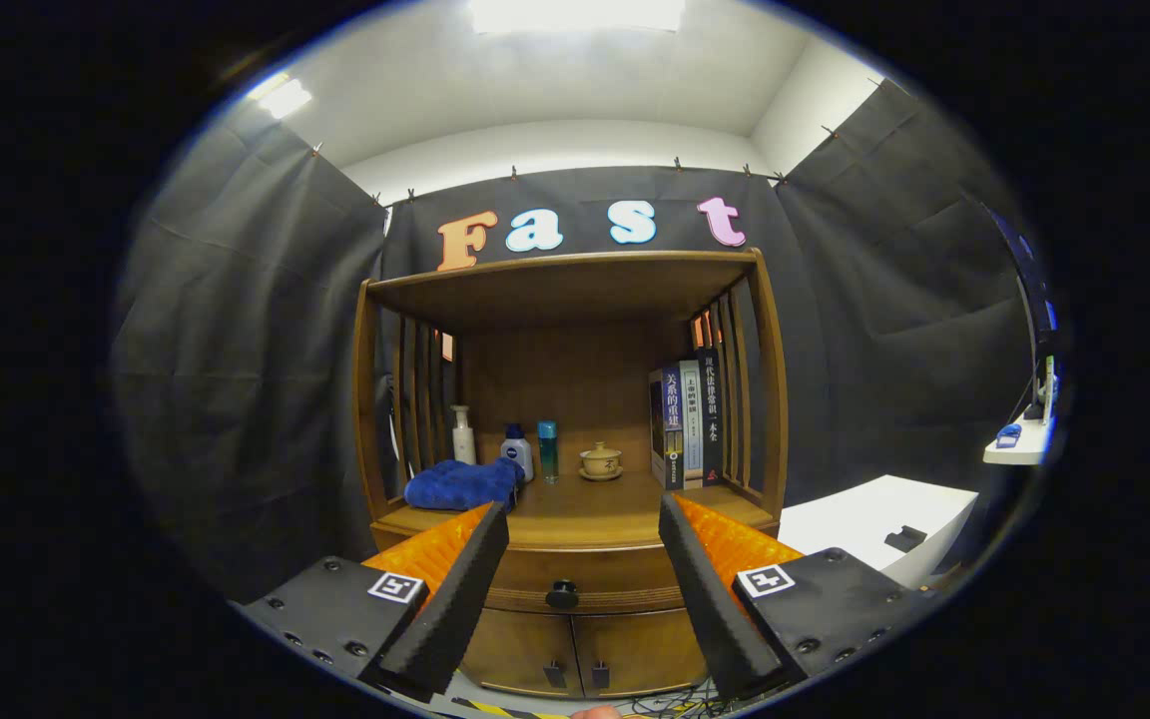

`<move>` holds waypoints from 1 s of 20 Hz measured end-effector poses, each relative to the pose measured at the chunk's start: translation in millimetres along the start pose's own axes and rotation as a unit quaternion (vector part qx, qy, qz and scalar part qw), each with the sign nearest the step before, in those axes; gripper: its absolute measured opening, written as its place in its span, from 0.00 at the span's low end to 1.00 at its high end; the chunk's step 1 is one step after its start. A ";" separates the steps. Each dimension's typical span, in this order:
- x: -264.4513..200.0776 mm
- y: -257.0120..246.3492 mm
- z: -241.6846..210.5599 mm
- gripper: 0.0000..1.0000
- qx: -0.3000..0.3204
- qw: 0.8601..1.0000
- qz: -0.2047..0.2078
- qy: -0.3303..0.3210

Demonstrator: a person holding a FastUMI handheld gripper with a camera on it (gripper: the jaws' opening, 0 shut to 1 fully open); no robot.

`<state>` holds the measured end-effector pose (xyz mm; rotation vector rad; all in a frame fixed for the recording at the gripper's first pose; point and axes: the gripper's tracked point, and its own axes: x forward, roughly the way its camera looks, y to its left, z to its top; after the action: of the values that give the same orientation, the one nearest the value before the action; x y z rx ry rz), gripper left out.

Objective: Pull open the drawer, take out the items inside it, and place them on the countertop above the cabinet.

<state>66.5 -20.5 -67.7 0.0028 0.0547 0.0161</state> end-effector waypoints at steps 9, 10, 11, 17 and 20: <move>71.0 11.5 -83.2 0.99 -0.018 0.998 0.007 0.052; 81.5 14.2 -98.9 0.99 -0.022 0.998 0.010 0.060; 89.9 18.9 -114.1 0.99 -0.025 0.997 0.015 0.067; 132.2 33.4 -169.1 0.96 -0.051 0.993 0.010 0.102; 146.9 30.4 -189.3 0.94 -0.065 0.991 0.002 0.114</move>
<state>202.4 12.8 -264.6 -0.1293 0.2813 0.0241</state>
